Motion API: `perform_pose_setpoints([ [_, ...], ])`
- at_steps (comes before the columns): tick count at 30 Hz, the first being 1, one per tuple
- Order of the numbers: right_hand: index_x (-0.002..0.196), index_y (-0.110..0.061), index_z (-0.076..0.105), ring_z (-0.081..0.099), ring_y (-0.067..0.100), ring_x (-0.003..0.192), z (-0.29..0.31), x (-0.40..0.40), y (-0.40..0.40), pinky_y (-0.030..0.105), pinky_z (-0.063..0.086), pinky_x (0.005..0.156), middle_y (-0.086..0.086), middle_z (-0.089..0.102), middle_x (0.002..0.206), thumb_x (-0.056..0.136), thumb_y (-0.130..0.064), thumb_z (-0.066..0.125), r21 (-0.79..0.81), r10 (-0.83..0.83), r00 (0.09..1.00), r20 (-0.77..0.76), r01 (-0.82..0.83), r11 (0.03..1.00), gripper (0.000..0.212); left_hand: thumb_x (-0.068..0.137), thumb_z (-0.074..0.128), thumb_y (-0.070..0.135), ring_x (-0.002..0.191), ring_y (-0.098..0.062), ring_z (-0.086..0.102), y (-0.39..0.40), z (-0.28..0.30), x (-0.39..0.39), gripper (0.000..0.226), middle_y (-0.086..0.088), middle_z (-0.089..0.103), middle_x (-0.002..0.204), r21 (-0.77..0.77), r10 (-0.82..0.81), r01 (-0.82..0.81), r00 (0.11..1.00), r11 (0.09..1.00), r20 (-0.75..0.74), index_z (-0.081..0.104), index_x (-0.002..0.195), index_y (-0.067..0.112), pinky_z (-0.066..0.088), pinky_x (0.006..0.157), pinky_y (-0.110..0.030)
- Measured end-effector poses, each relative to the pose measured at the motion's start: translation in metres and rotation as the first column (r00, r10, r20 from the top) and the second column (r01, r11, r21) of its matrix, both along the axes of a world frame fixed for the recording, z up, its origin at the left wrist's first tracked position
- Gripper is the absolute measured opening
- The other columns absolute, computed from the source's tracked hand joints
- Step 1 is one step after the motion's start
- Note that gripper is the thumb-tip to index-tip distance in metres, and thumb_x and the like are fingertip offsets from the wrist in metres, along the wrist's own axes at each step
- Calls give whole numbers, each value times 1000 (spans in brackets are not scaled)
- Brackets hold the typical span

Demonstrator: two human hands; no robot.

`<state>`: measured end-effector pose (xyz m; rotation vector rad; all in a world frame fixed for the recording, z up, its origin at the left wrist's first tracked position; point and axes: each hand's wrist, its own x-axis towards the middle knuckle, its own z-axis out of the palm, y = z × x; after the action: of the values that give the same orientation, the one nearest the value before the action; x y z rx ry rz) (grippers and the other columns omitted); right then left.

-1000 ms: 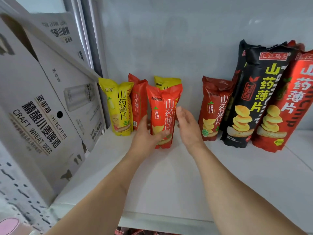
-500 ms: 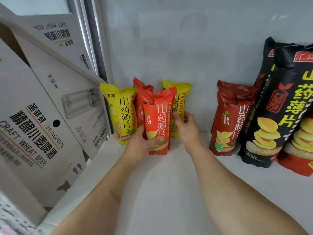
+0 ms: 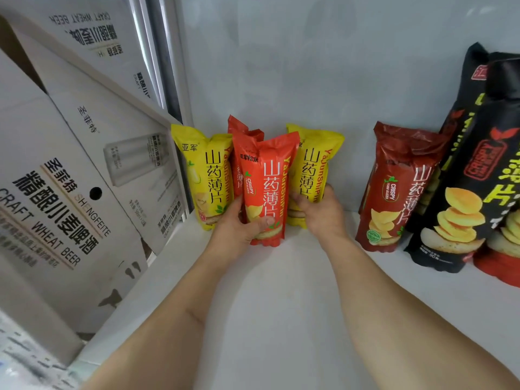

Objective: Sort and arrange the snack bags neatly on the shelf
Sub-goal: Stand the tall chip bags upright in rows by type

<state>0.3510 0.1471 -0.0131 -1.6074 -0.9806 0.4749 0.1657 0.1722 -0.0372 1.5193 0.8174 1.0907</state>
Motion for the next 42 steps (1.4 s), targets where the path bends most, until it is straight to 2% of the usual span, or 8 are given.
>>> perform_pose_setpoints([
  [6,120,-22,59,66,16,98,-3,-10,-54,32,51,84,-7,70,110,85,-38,75,7,-39,995,87,39,999,42,74,87,27,104,-7,69,-6,6,0,67,5,69,122,22,-26,26,1000,999,14,52,131,29,57,77,-23],
  [10,111,-24,60,60,12,92,-3,-27,-92,26,45,79,-20,61,93,85,-32,75,30,-70,994,90,67,997,31,83,78,15,94,3,67,-20,12,-8,51,11,67,112,8,-43,43,997,999,59,51,123,29,53,69,-11],
  [14,108,-31,55,62,9,91,-5,-49,-119,25,44,76,-12,66,104,85,-33,75,46,-62,995,76,59,997,31,86,76,18,93,-6,71,-37,8,-21,41,4,70,114,41,-68,65,994,997,80,58,123,19,57,77,-19],
  [20,116,-23,62,64,-11,76,-7,-77,-142,1,40,53,-16,67,97,85,-33,75,53,-44,996,78,40,998,35,81,72,46,81,-20,74,-45,4,-43,65,-3,72,116,32,-44,43,998,999,51,56,136,15,58,77,-30],
  [22,116,-24,62,60,-19,71,-8,-83,-150,0,39,52,-17,68,98,85,-34,75,58,-42,997,63,39,998,36,85,74,34,78,-18,72,-42,3,-47,62,-2,71,109,6,-39,39,999,999,32,53,139,11,57,75,-29],
  [25,118,-30,63,59,-15,83,-9,-91,-158,4,40,62,-18,69,101,81,-44,76,48,-49,995,86,45,998,42,88,74,14,82,-18,69,-39,3,-46,58,-3,65,104,-24,-4,3,999,1000,-43,48,140,8,54,79,-29],
  [33,112,-31,64,67,-5,88,-7,-105,-154,23,53,81,-19,72,99,75,-38,82,31,57,998,38,-59,998,42,95,65,32,79,-21,66,-46,2,-49,17,-1,70,88,-63,59,-59,998,996,0,67,102,17,55,83,-42],
  [42,121,-29,62,69,2,94,-11,-143,-136,39,56,90,-18,73,104,66,-38,88,66,175,985,-5,-174,983,62,100,45,53,100,-16,71,-65,20,-91,36,4,76,105,-52,116,-109,978,993,171,69,109,27,54,97,-43],
])
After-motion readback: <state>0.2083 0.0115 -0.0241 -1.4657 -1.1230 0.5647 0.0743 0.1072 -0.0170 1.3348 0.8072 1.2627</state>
